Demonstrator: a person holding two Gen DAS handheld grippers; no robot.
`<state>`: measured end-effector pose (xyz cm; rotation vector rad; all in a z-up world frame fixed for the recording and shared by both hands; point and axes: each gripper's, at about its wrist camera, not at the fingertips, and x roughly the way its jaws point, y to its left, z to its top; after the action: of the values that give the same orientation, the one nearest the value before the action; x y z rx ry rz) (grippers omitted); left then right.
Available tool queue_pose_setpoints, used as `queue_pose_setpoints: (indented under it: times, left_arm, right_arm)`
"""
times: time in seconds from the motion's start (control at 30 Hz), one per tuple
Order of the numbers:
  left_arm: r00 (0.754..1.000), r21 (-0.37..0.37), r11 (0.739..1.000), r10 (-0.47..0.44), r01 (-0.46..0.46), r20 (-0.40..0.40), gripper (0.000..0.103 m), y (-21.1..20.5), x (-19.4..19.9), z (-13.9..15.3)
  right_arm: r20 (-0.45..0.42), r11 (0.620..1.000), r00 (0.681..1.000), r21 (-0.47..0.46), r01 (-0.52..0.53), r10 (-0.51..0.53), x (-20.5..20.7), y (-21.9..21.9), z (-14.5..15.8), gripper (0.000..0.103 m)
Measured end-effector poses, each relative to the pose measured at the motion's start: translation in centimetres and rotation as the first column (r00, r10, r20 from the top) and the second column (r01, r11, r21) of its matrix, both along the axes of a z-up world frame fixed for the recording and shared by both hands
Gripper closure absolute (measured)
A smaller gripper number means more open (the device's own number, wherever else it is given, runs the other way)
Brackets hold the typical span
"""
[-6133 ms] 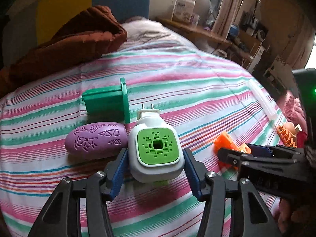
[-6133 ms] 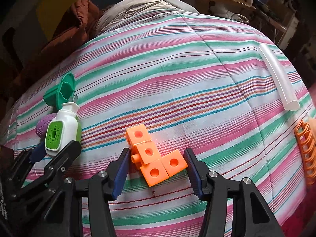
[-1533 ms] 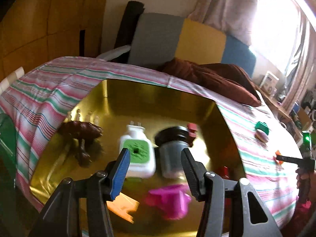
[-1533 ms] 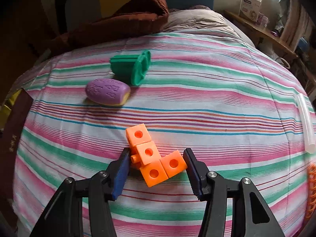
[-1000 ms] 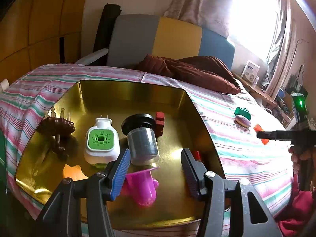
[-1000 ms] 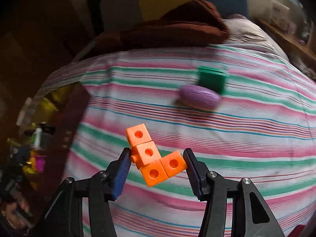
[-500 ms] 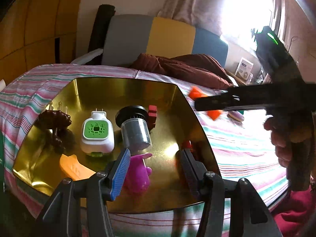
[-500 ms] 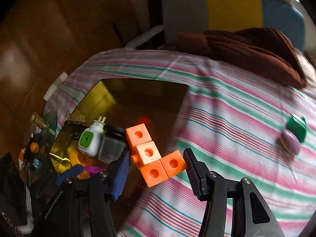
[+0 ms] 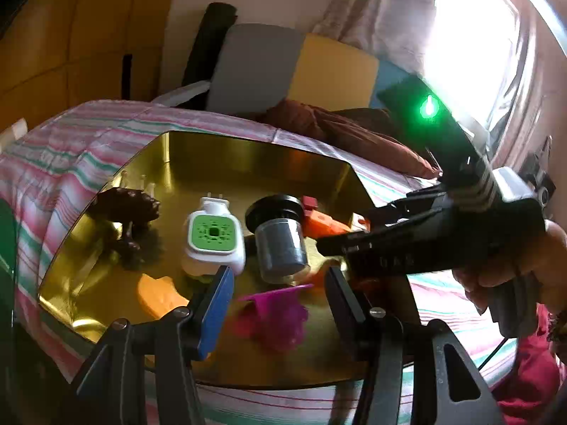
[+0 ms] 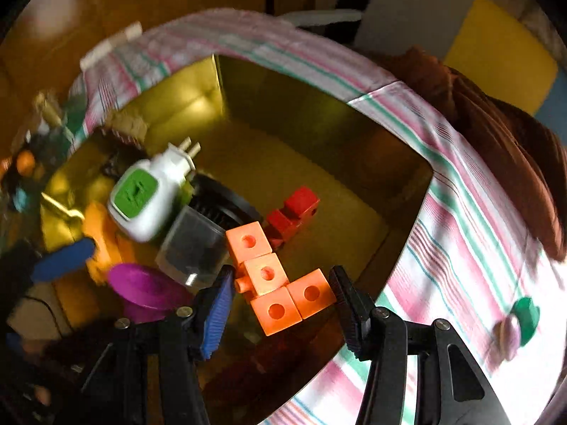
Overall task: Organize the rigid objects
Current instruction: 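Carry the orange cube block into the gold tray and open right tool, then move both tools back toward the purple soap and green toy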
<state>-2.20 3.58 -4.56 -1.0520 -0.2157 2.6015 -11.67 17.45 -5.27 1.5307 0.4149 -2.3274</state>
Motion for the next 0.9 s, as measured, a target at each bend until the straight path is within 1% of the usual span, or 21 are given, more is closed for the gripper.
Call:
queue_pose_setpoints:
  times: [0.07,0.2,0.27,0.3,0.33,0.4,0.47,0.5,0.53,0.57,0.63,0.7,0.77,0.83,0.9]
  left_arm:
    - [1.0,0.013,1.0,0.01,-0.01,0.001,0.049,-0.3,0.0,0.1]
    - [1.0,0.019,1.0,0.011,-0.01,-0.012,0.049,-0.3,0.2,0.3]
    - [1.0,0.015,1.0,0.007,-0.007,-0.013,0.049,-0.1,0.3,0.4]
    - [1.0,0.013,1.0,0.005,-0.005,-0.013,0.049,-0.1,0.4,0.4]
    - [1.0,0.012,1.0,0.003,-0.003,-0.014,0.049,0.0,0.5,0.4]
    - [1.0,0.008,1.0,0.0,0.0,-0.016,0.049,0.0,0.7,0.4]
    - [1.0,0.008,1.0,-0.001,0.001,-0.018,0.049,0.1,0.8,0.4]
    - [1.0,0.009,1.0,-0.004,0.004,-0.018,0.049,0.1,0.8,0.4]
    - [1.0,0.006,1.0,-0.005,0.005,-0.019,0.049,0.3,0.9,0.5]
    - [1.0,0.003,1.0,-0.005,0.005,-0.021,0.049,0.3,1.0,0.5]
    - [1.0,0.004,1.0,-0.015,0.015,-0.022,0.049,0.5,1.1,0.5]
    - [0.999,0.0,1.0,-0.022,0.022,-0.023,0.049,0.8,1.3,0.5]
    - [0.999,-0.001,0.999,-0.034,0.034,-0.021,0.049,1.0,1.4,0.4]
    - [0.999,-0.005,0.999,-0.047,0.046,-0.022,0.049,1.3,1.4,0.3]
    - [0.998,-0.014,0.998,-0.057,0.057,-0.025,0.049,1.6,1.5,0.3]
  right_arm:
    - [0.018,0.998,0.999,0.043,-0.04,0.039,-0.4,-0.5,-0.6,0.048]
    - [0.01,0.987,0.996,0.132,-0.089,0.088,-0.8,-1.3,-1.0,0.046]
    - [-0.036,0.982,0.996,0.175,-0.077,0.085,-0.9,-1.3,-0.8,0.04]
    - [-0.072,0.983,0.995,0.174,-0.059,0.073,-0.9,-1.1,-0.4,0.038]
    - [-0.091,0.986,0.994,0.163,-0.048,0.063,-0.9,-0.8,0.0,0.036]
    - [-0.149,0.995,0.989,0.104,-0.003,0.019,-0.7,-0.1,1.3,0.034]
    - [-0.216,0.997,0.975,0.051,0.066,-0.054,-0.2,0.9,2.9,0.033]
    - [-0.229,0.996,0.97,0.026,0.087,-0.079,0.0,1.4,3.4,0.033]
    - [-0.241,0.994,0.964,-0.018,0.108,-0.109,0.4,2.0,4.0,0.033]
    - [-0.254,0.989,0.957,-0.067,0.13,-0.143,0.8,2.7,4.6,0.033]
    - [-0.269,0.973,0.939,-0.135,0.185,-0.216,1.6,4.0,5.3,0.033]
    - [-0.251,0.946,0.92,-0.202,0.254,-0.301,2.5,5.8,5.6,0.032]
    - [-0.212,0.921,0.91,-0.24,0.306,-0.357,3.5,7.0,5.6,0.029]
    - [-0.163,0.901,0.904,-0.261,0.347,-0.395,3.8,8.3,4.9,0.029]
    - [-0.146,0.893,0.899,-0.255,0.37,-0.414,3.9,9.1,4.2,0.029]
